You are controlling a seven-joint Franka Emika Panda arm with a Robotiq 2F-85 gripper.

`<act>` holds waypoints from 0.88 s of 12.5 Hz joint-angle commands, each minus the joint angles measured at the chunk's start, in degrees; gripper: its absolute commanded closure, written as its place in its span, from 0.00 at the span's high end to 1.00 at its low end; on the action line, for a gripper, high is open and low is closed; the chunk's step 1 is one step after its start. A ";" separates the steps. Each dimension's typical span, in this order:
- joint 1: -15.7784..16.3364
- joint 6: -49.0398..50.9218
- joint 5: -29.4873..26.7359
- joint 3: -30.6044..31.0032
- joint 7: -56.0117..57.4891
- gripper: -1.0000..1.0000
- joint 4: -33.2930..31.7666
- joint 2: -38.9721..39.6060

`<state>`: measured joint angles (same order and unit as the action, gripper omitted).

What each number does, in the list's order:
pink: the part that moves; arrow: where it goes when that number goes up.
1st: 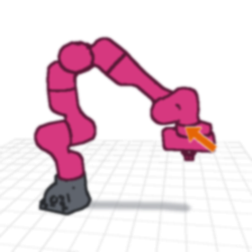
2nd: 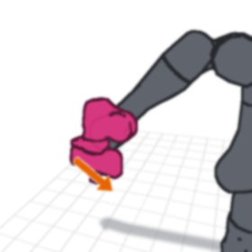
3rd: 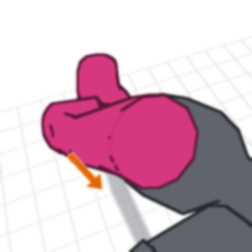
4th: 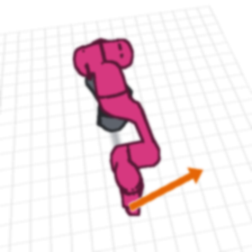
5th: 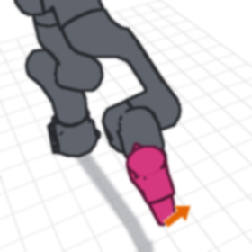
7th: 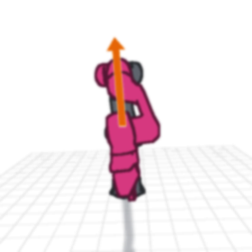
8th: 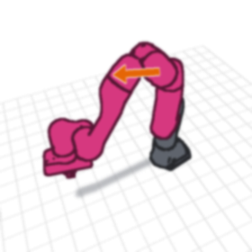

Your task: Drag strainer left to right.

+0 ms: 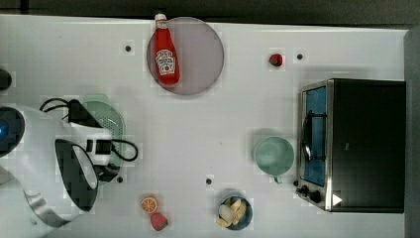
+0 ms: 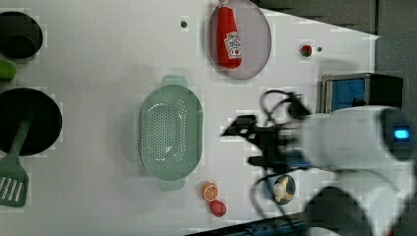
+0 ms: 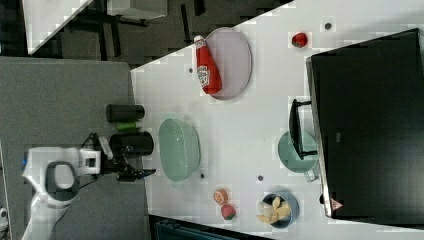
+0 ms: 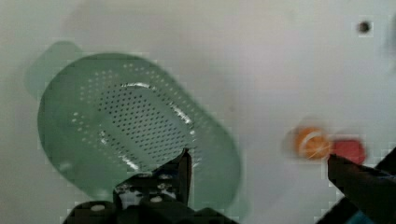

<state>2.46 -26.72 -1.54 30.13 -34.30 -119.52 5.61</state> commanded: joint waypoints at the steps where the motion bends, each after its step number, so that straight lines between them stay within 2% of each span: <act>1: 0.81 -5.84 0.35 1.32 -23.43 1.00 1.69 2.03; 3: 1.54 -9.96 3.15 1.80 -35.28 1.00 1.41 7.62; 6: 2.76 -15.94 10.31 1.63 -48.80 1.00 1.32 15.38; 8: 3.02 -20.48 14.78 1.39 -49.62 1.00 1.31 19.84; 11: 3.09 -25.40 15.83 0.31 -49.58 1.00 1.30 24.38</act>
<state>4.85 -52.46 13.81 31.56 -80.12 -118.06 30.94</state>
